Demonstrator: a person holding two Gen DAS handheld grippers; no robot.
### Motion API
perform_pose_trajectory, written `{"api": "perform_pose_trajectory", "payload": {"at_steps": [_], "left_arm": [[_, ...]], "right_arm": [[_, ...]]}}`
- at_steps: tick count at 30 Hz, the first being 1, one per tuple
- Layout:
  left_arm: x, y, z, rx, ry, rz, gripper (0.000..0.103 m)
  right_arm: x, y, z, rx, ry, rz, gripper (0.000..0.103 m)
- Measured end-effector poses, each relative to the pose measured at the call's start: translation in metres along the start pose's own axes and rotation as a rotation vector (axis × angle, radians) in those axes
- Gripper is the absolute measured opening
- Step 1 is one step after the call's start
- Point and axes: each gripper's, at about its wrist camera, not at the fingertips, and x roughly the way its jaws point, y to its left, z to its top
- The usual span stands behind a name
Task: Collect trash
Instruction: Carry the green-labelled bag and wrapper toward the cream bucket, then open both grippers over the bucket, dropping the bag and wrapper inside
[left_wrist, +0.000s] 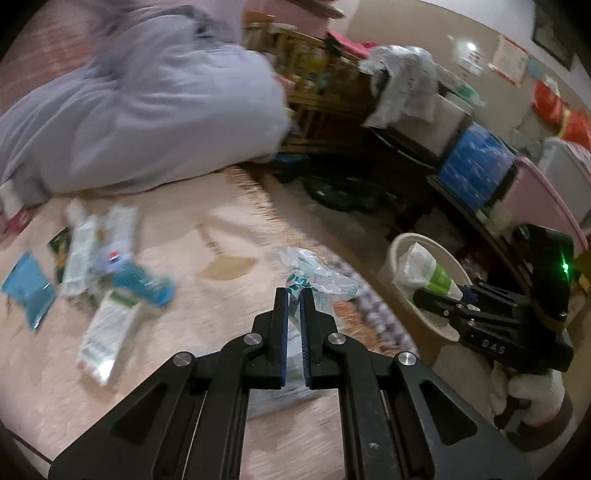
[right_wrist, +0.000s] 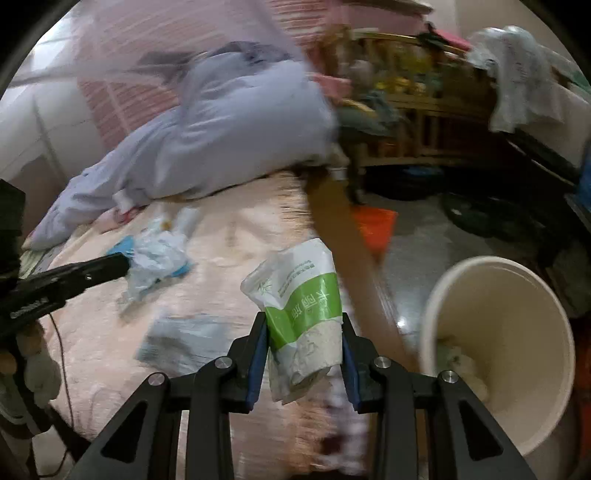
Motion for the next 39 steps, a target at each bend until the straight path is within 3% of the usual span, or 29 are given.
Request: {"api": "perform_pose_trajectory", "payload": {"at_steps": [10,21,24,25,26,27,29,35,39], "left_arm": [[0.051,-0.073,0.020,0.079,0.052,-0.105,0.004],[0.121,-0.146,0.029,0.088,0.144,-0.252,0.003],[0.135,-0.157,0.029,0.073,0.159,-0.310,0.005],[0.139,-0.160,0.030,0.064,0.162,-0.331,0.007],[0.142,-0.162,0.031,0.057,0.168,-0.346,0.019],[0.145,-0.163,0.032,0.048,0.179,-0.352,0.038],[0.144,-0.162,0.032,0.032,0.176,-0.350,0.050],[0.126,-0.148,0.029,0.062,0.135,-0.272,0.050],[0.111,-0.130,0.025,0.074,0.097,-0.178,0.050]], "right_arm": [[-0.022,-0.088,-0.018,0.163,-0.029,-0.120,0.034],[-0.028,-0.166,-0.046,0.347,-0.013,-0.219,0.035],[-0.030,-0.181,-0.052,0.385,-0.019,-0.233,0.049],[-0.032,-0.186,-0.053,0.399,-0.035,-0.229,0.054],[-0.034,-0.189,-0.054,0.414,-0.047,-0.234,0.058],[-0.036,-0.193,-0.055,0.430,-0.054,-0.247,0.064],[-0.038,-0.199,-0.057,0.459,-0.063,-0.264,0.067],[-0.032,-0.196,-0.056,0.462,-0.047,-0.243,0.067],[-0.027,-0.184,-0.053,0.446,-0.047,-0.218,0.067]]}}
